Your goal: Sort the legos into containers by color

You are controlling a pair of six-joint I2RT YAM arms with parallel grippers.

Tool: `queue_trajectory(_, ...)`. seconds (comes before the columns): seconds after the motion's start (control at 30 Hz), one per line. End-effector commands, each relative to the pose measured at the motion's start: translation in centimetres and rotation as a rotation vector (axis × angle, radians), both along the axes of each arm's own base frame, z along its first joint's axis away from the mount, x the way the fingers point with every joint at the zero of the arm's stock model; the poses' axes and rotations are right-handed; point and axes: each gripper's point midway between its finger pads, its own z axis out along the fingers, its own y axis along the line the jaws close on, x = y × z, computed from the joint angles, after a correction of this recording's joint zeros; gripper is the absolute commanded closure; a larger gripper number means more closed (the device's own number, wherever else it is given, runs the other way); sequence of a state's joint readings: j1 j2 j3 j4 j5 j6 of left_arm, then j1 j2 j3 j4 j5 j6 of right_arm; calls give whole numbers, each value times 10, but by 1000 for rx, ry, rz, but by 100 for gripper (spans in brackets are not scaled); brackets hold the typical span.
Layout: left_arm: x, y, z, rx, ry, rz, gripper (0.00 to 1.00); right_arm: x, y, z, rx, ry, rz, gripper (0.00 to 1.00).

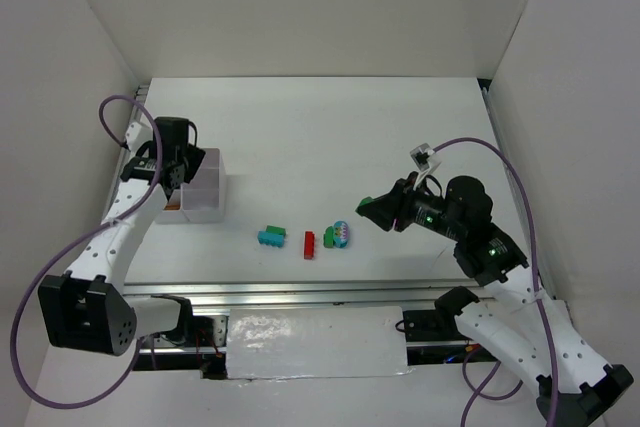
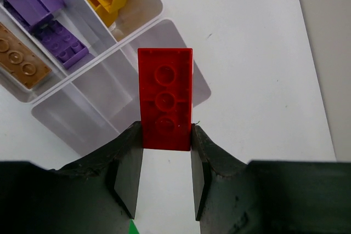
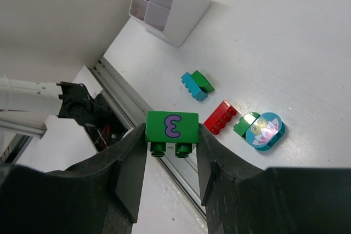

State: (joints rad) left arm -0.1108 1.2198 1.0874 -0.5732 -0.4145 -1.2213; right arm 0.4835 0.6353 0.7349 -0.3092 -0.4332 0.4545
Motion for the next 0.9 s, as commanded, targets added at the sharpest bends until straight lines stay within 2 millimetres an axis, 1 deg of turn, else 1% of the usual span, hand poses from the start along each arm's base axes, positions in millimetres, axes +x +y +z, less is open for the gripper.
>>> queue_trajectory(0.0,21,-10,0,-65,-58,-15,97,2,0,20,16,-59,3,100)
queue_trajectory(0.1,26,-13,-10,-88,-41,-18,94,2,0,20,17,-59,5,100)
queue_trajectory(0.17,29,-15,-17,-98,-36,-23,90,2,0,19,16,-60,5,100)
queue_trajectory(0.2,32,-16,-17,-105,-47,-23,88,2,0,19,15,-59,6,100)
queue_trajectory(0.3,32,-17,-23,-120,-44,-18,82,2,0,17,12,-56,7,100)
queue_trajectory(0.33,32,-17,-24,-122,-50,-17,77,2,0,17,10,-56,7,100)
queue_trajectory(0.4,31,-15,-26,-120,-44,-8,73,1,1,17,12,-57,11,100)
queue_trajectory(0.5,32,-13,-28,-121,-48,-7,56,1,1,16,12,-55,15,100)
queue_trajectory(0.53,32,-11,-30,-124,-42,-1,46,0,1,15,11,-54,16,100)
queue_trajectory(0.6,33,-13,-32,-135,-45,-16,41,0,1,16,13,-56,19,100)
queue_trajectory(0.63,33,-11,-37,-140,-38,-11,37,0,2,16,14,-57,19,100)
queue_trajectory(0.7,36,-10,-39,-156,-45,-19,35,0,2,15,13,-52,20,100)
queue_trajectory(0.73,36,-7,-43,-162,-40,-16,35,0,2,15,12,-53,21,100)
queue_trajectory(0.87,40,-7,-40,-164,-39,-41,29,-1,1,13,9,-51,18,100)
